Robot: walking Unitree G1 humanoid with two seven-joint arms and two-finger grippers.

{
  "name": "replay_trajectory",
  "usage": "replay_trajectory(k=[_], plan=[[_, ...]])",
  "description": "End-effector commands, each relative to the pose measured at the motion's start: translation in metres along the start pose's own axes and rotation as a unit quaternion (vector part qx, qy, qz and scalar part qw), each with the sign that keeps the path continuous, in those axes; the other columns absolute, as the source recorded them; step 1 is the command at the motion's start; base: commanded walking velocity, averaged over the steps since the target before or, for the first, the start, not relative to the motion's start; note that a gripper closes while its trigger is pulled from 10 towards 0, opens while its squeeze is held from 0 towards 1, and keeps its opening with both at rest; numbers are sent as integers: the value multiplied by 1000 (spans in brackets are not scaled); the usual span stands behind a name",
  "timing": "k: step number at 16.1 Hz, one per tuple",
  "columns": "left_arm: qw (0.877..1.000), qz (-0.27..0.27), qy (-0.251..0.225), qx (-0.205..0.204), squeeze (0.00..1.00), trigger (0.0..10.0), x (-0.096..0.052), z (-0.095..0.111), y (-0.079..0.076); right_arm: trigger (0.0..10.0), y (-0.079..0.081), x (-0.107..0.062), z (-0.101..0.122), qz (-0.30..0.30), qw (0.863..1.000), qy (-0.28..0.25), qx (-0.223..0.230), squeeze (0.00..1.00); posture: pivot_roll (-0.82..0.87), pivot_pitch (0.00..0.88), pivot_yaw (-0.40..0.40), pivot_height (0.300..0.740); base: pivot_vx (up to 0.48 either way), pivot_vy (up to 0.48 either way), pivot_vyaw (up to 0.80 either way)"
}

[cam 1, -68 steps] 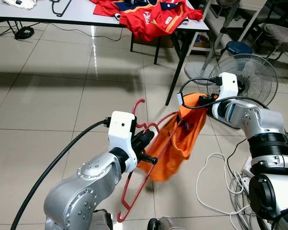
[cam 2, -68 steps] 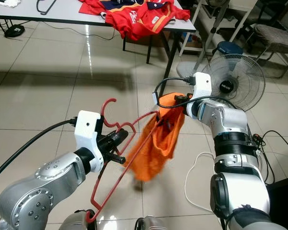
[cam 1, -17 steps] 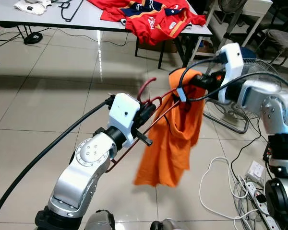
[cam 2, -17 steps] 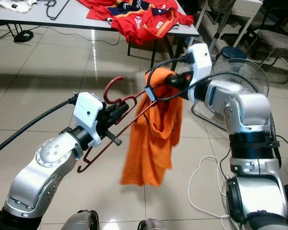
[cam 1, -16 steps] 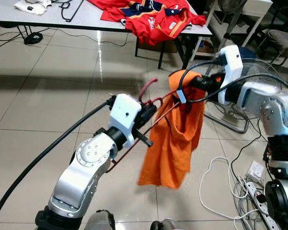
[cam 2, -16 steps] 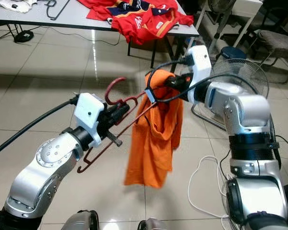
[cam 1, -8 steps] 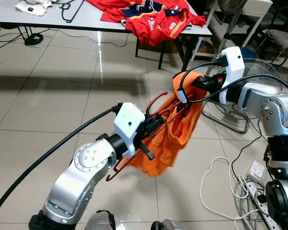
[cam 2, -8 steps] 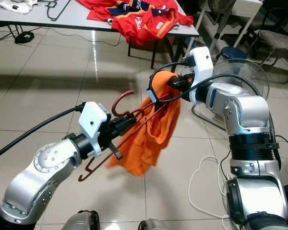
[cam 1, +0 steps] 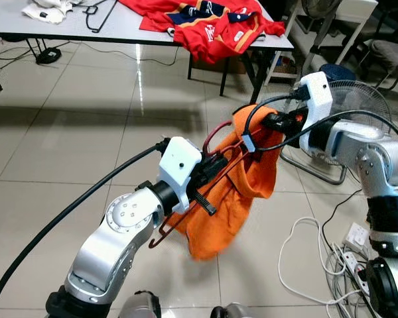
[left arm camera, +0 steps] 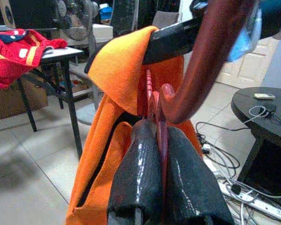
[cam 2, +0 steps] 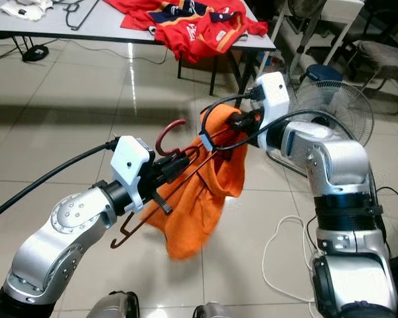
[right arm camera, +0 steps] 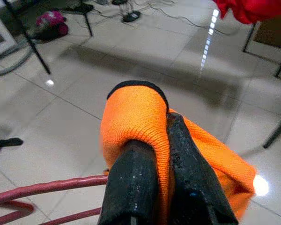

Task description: Hang hanger

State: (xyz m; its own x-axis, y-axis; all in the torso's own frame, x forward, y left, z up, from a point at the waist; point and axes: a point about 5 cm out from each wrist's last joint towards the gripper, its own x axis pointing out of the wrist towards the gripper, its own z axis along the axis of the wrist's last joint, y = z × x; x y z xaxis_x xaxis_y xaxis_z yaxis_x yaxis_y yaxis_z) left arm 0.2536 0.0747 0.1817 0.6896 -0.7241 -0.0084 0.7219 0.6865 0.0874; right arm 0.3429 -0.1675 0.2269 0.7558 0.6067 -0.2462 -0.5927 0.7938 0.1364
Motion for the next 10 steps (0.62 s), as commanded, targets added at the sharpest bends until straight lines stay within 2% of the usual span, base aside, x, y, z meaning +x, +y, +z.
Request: replay_trajectory(k=[1, 5, 10], plan=[[1000, -2, -5, 1, 0, 10000, 5, 3, -3, 10000, 14, -1, 8, 48, 999, -21, -7, 0, -112, 57, -65, 740, 0, 0, 0], [1000, 23, 0, 5, 0, 10000, 8, 3, 5, 10000, 26, -3, 7, 88, 995, -42, -8, 0, -107, 50, -51, 740, 0, 0, 0], [997, 80, -7, -5, 0, 10000, 8, 4, 16, 10000, 25, -6, 9, 81, 995, -54, -7, 0, -105, 46, -49, 740, 0, 0, 0]])
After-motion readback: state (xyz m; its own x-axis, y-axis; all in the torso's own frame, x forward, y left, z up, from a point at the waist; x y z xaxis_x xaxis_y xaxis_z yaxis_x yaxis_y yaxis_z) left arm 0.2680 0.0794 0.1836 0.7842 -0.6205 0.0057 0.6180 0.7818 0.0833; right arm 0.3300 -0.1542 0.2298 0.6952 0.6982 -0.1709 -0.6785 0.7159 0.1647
